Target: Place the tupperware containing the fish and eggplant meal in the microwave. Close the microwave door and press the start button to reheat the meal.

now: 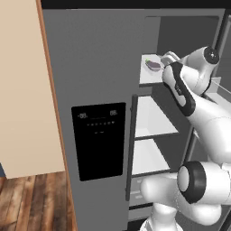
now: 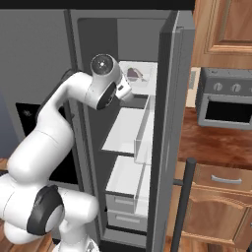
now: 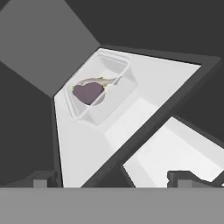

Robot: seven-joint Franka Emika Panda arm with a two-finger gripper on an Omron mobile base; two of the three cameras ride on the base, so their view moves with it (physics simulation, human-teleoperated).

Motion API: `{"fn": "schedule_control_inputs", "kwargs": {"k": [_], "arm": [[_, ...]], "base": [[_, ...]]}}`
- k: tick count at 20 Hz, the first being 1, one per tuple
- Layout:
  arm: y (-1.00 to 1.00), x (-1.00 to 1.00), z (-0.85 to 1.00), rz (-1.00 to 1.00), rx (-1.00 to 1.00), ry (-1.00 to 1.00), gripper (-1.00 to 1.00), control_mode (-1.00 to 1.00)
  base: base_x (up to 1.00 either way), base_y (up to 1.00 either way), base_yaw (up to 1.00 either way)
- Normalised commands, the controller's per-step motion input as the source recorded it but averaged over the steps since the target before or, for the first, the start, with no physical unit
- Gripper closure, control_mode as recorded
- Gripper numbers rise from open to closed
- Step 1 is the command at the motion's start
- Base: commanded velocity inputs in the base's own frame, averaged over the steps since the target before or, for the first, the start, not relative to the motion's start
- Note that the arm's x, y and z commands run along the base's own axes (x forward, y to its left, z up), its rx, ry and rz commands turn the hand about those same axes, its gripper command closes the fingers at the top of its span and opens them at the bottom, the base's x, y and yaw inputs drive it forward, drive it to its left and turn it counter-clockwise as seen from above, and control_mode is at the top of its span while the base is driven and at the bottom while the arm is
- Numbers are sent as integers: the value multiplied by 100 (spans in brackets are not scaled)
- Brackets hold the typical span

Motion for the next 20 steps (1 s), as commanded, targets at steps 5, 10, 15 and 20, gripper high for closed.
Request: {"fn": "schedule_control_inputs", "kwargs": {"k": [5,10,15,20], "arm": [[-18,39,0,-3,0,1,-100,-100],[-6,30,0,-1,0,6,-100,-100],[-4,26,0,0,0,11,-100,-100],[-11,33,0,0,0,10,-100,-100]], "base": [[0,0,0],[0,0,0],[0,0,0],[0,0,0]]}}
